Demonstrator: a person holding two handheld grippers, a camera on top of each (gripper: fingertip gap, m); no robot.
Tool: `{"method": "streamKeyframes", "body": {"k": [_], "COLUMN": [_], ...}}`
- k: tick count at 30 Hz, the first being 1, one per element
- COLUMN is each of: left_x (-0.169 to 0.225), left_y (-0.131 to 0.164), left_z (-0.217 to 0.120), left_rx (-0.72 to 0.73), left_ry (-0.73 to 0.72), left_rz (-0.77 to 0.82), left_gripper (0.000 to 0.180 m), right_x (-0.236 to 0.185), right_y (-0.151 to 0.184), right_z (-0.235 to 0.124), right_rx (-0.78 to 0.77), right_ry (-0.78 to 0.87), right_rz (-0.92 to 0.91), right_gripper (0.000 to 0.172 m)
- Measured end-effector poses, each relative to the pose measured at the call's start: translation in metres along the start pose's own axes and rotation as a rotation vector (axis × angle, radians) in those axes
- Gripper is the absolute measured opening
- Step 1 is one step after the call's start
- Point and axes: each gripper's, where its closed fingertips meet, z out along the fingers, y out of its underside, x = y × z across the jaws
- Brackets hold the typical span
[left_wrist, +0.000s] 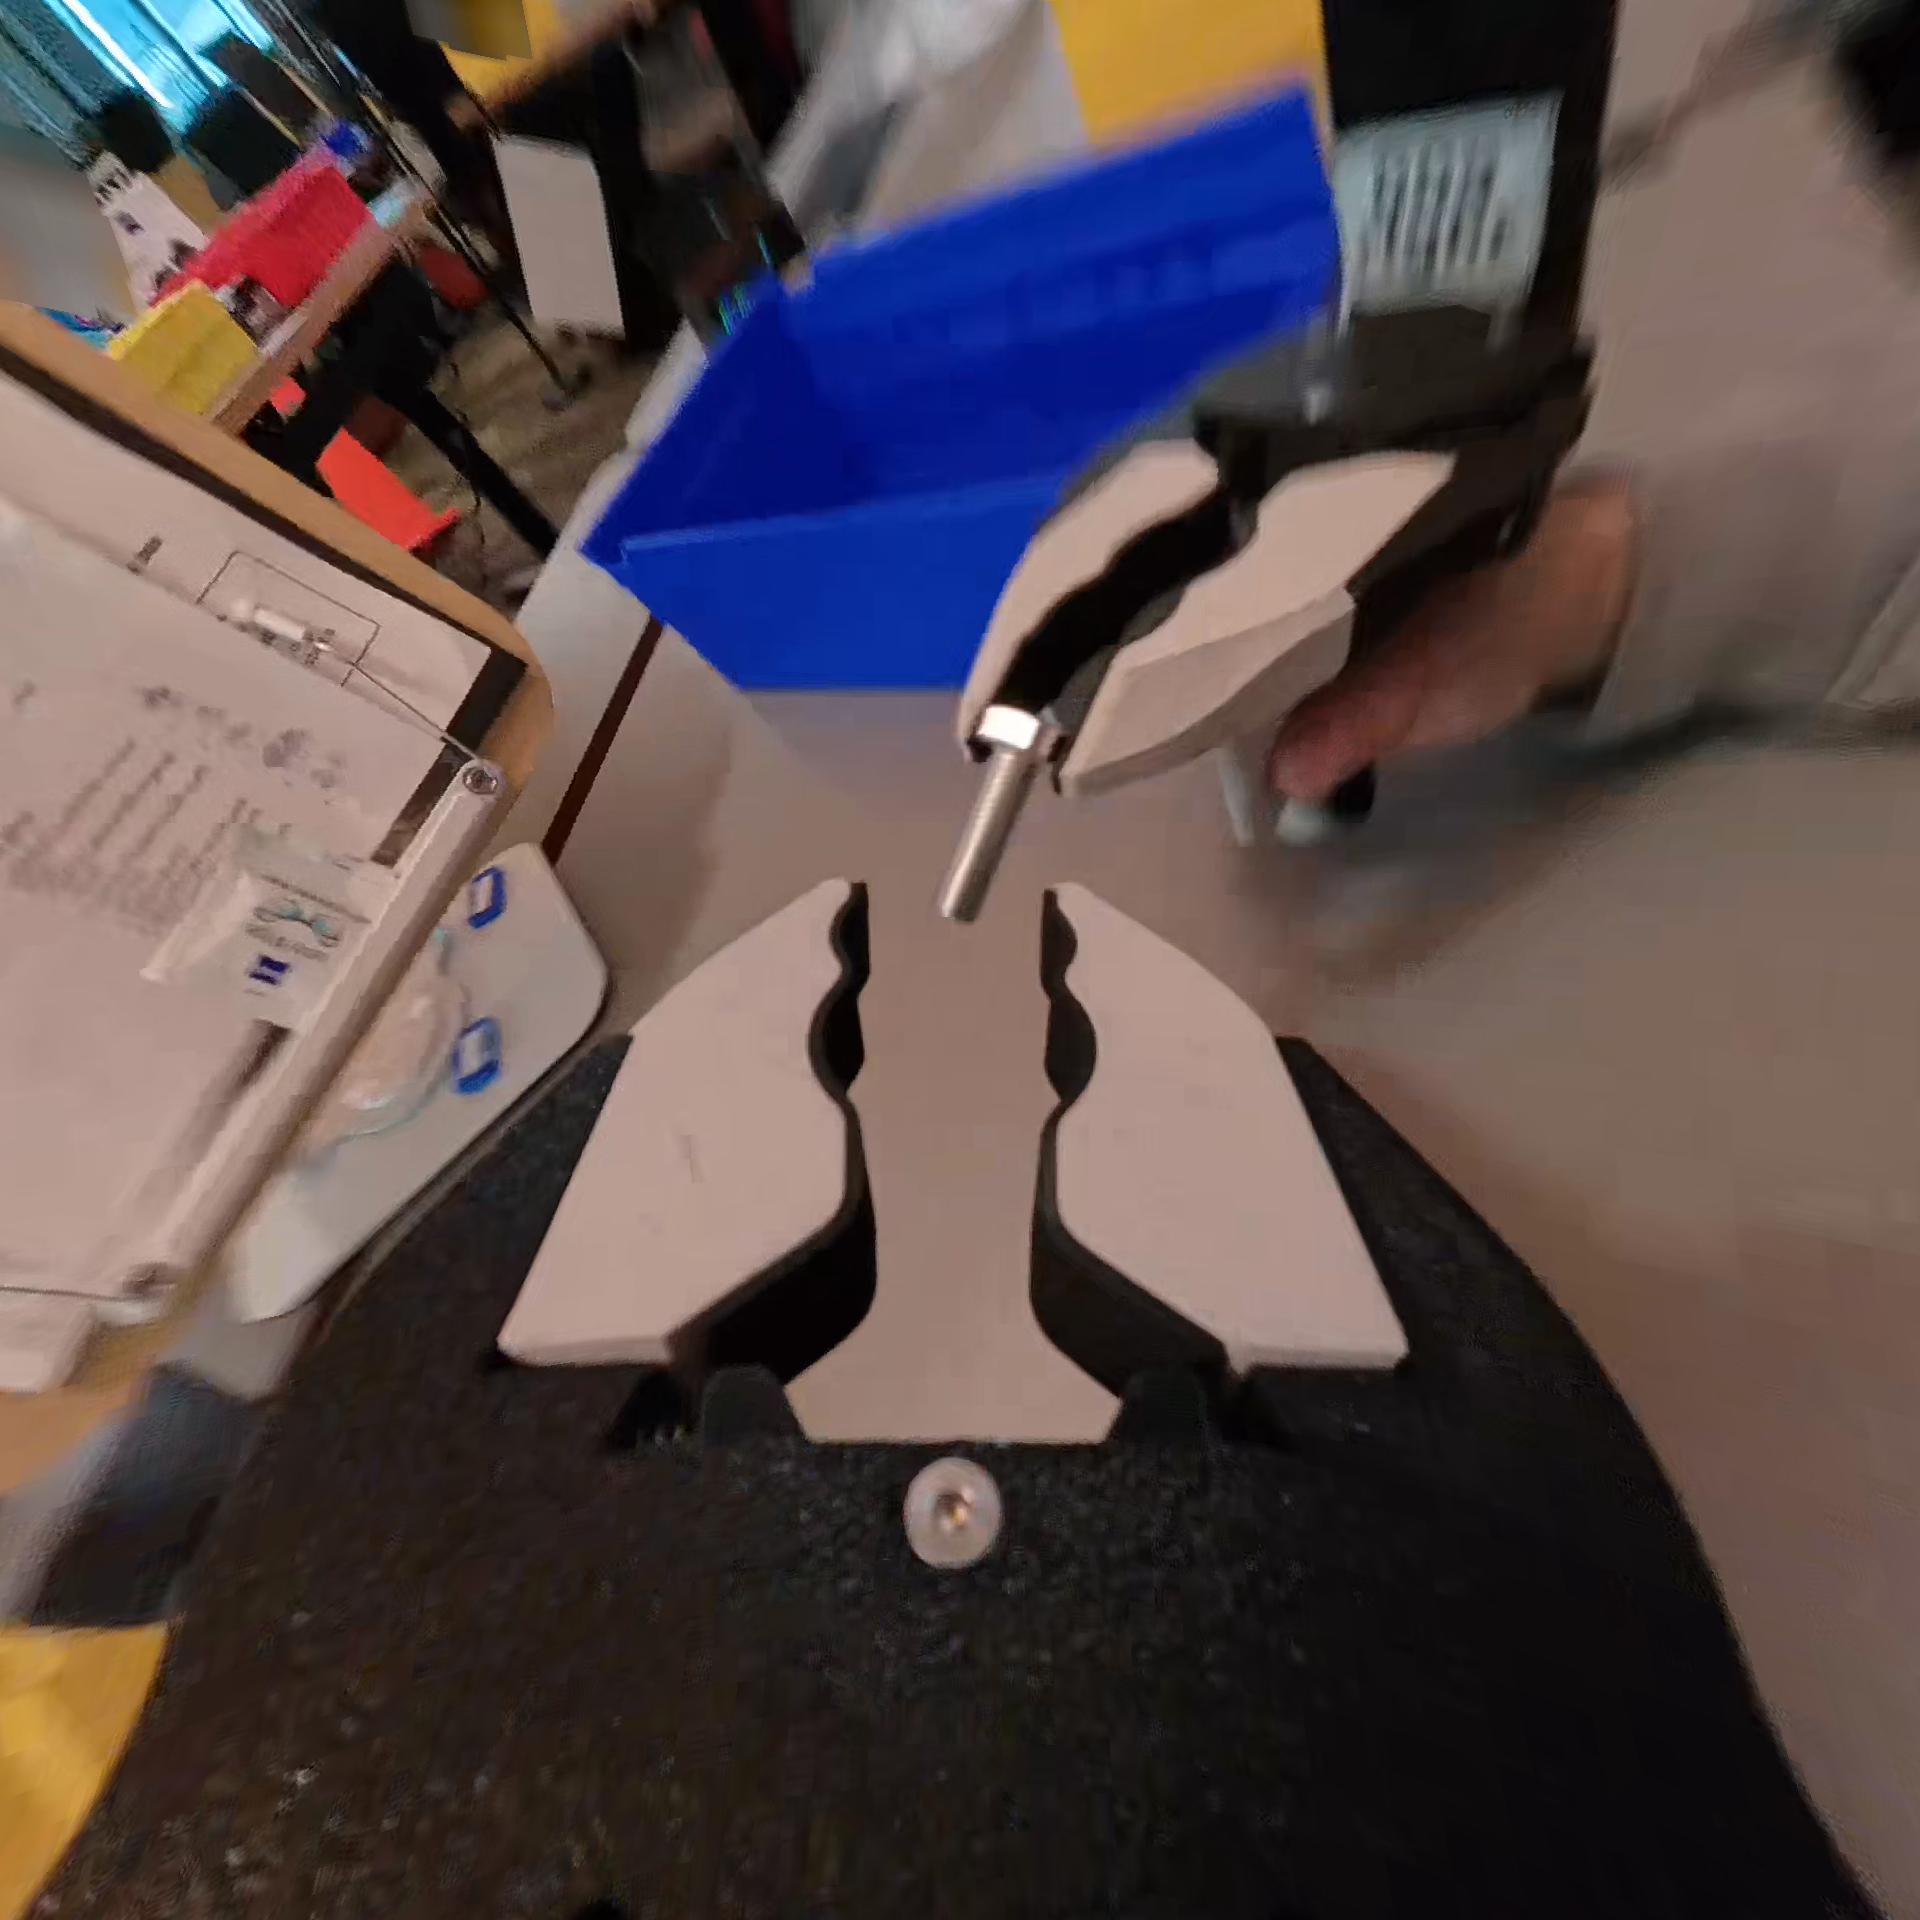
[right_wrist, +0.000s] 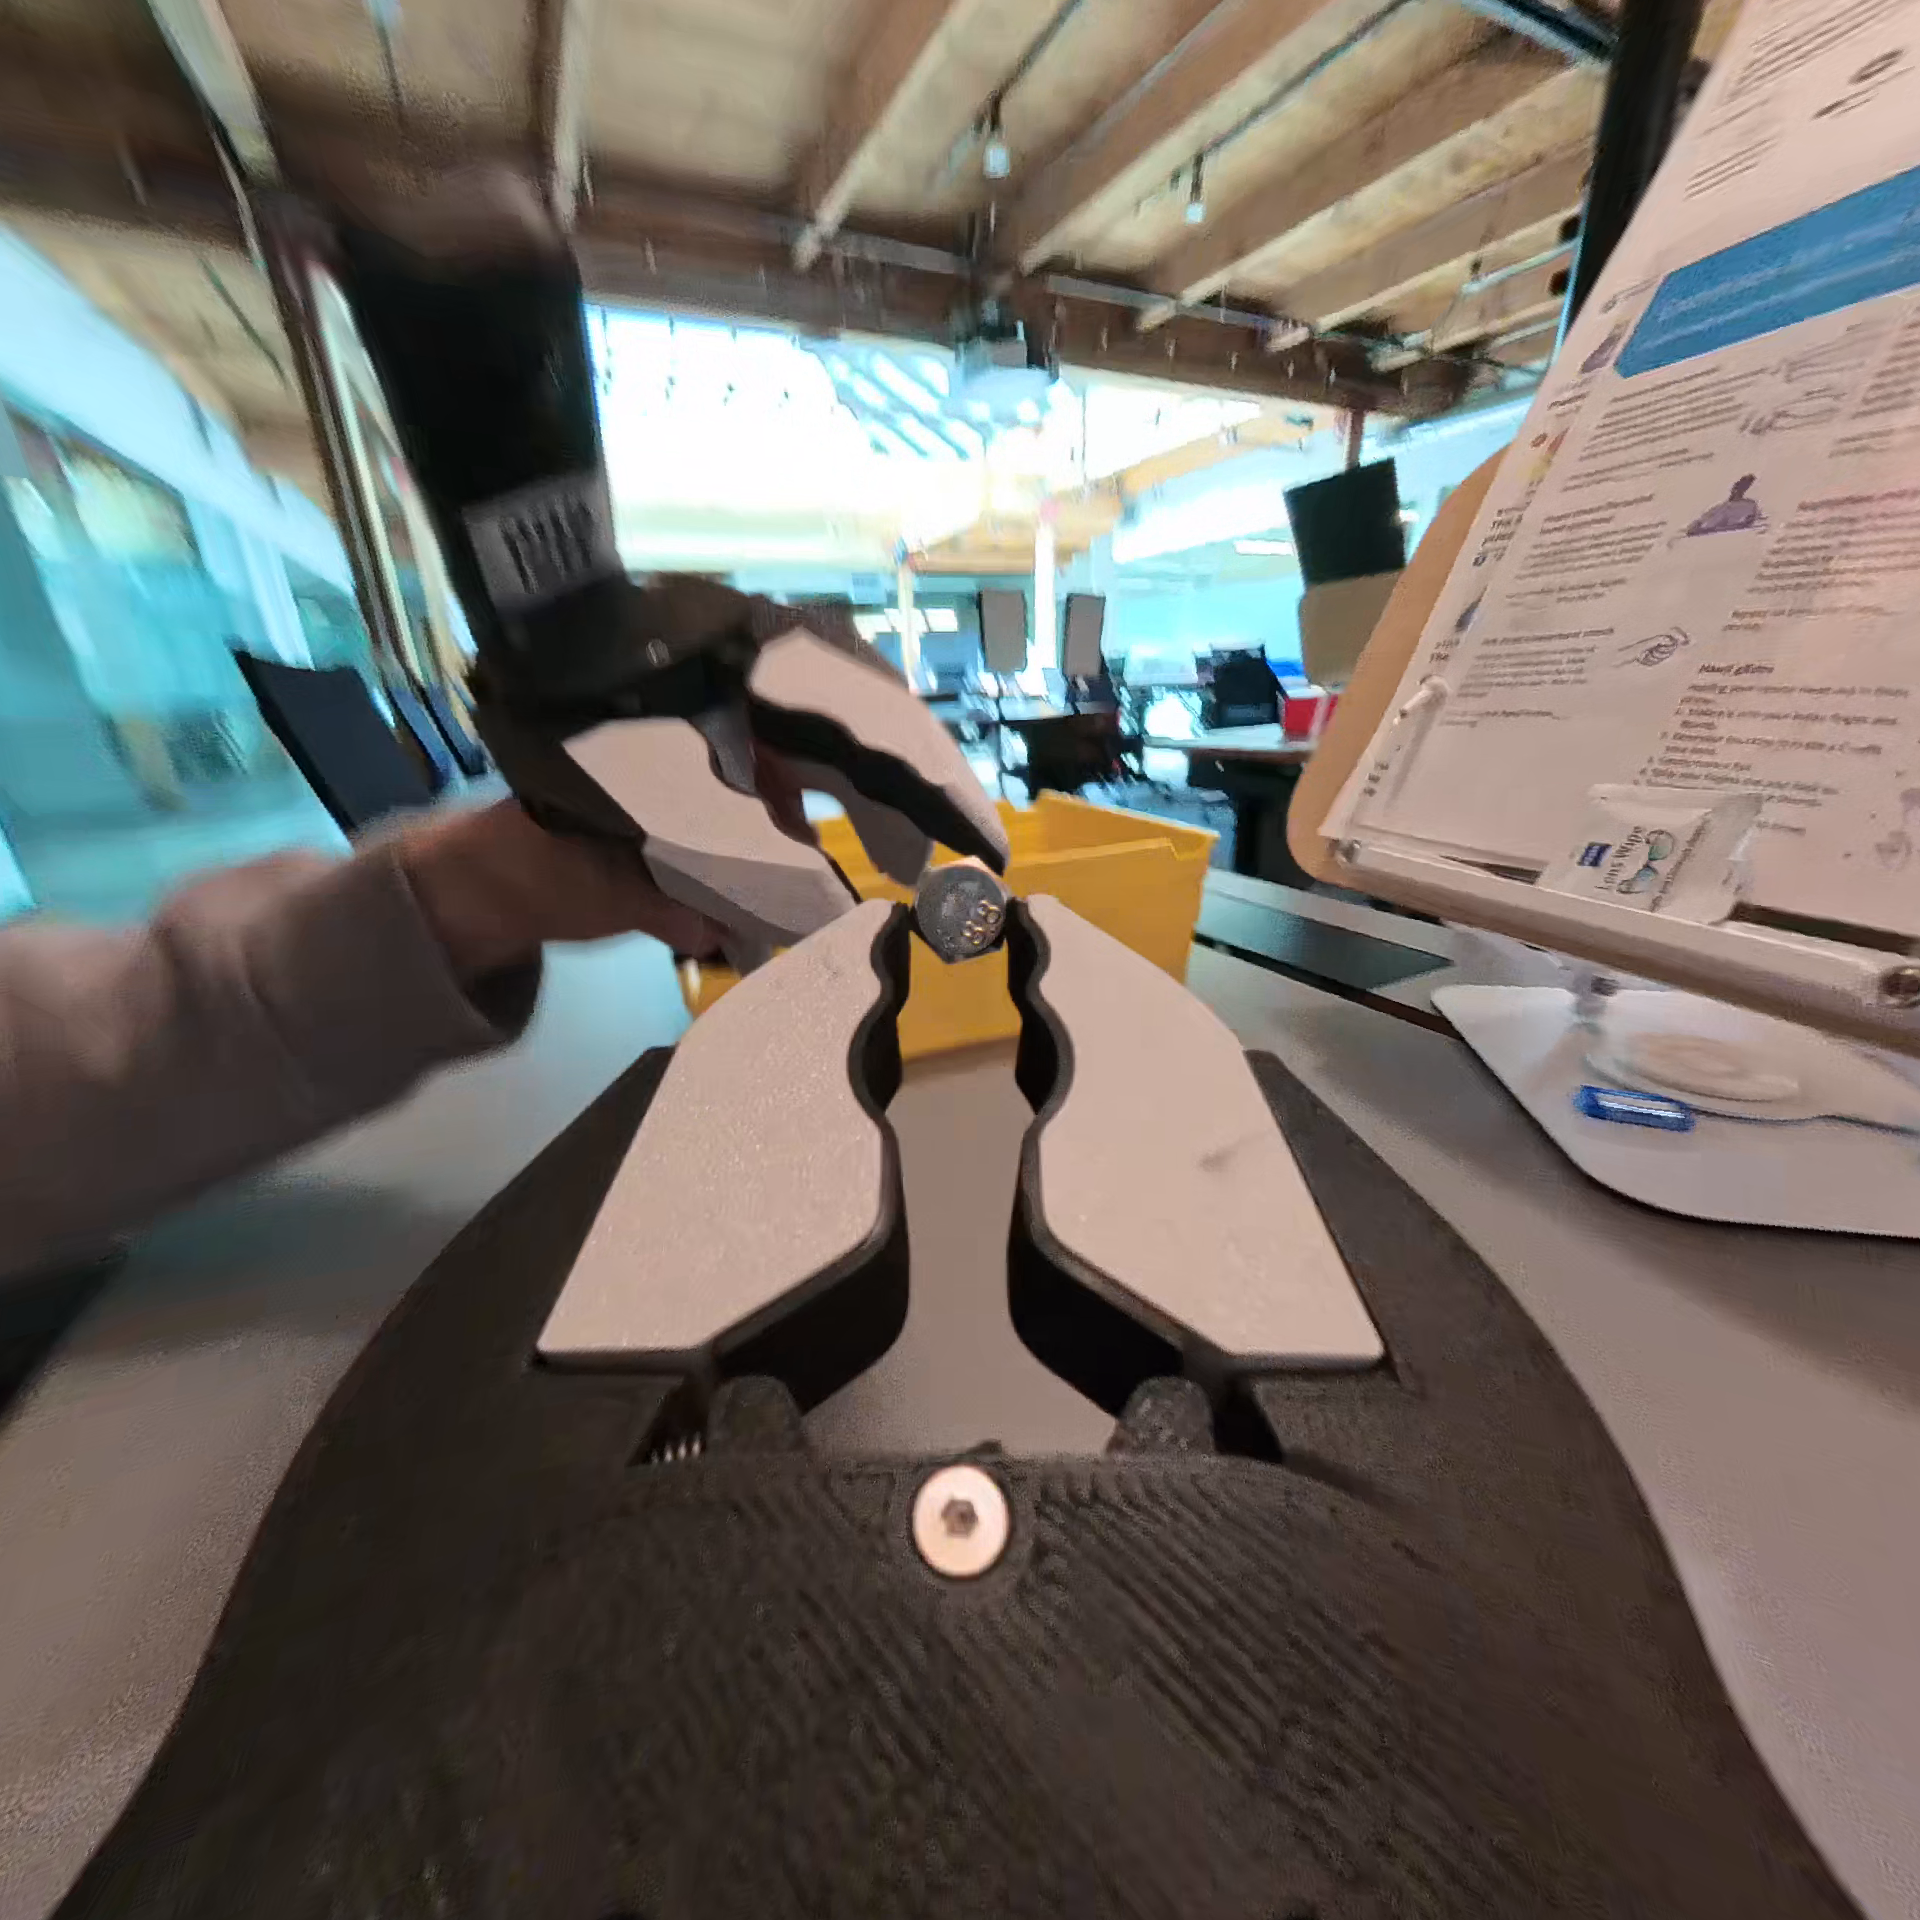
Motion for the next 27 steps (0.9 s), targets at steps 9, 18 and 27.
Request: {"method": "streamKeyframes", "body": {"k": [9,18,27], "left_x": [0.006,0.019,0.002], "left_y": [-0.024,-0.024,0.017], "left_z": [-0.011,-0.008,-0.001], "left_rx": [0.536,0.539,0.114], "left_ry": [0.173,0.205,-0.008], "left_rz": [-0.348,-0.277,-0.078], "left_gripper": [0.02,0.009,0.009], "right_x": [-0.005,-0.014,0.012], "right_y": [-0.022,-0.017,0.014], "right_z": [-0.01,-0.005,-0.004], "right_rx": [0.203,0.185,-0.127], "right_ry": [-0.169,-0.219,0.146], "right_rz": [0.274,0.29,-0.376], "right_gripper": [0.018,0.018,0.033]}}
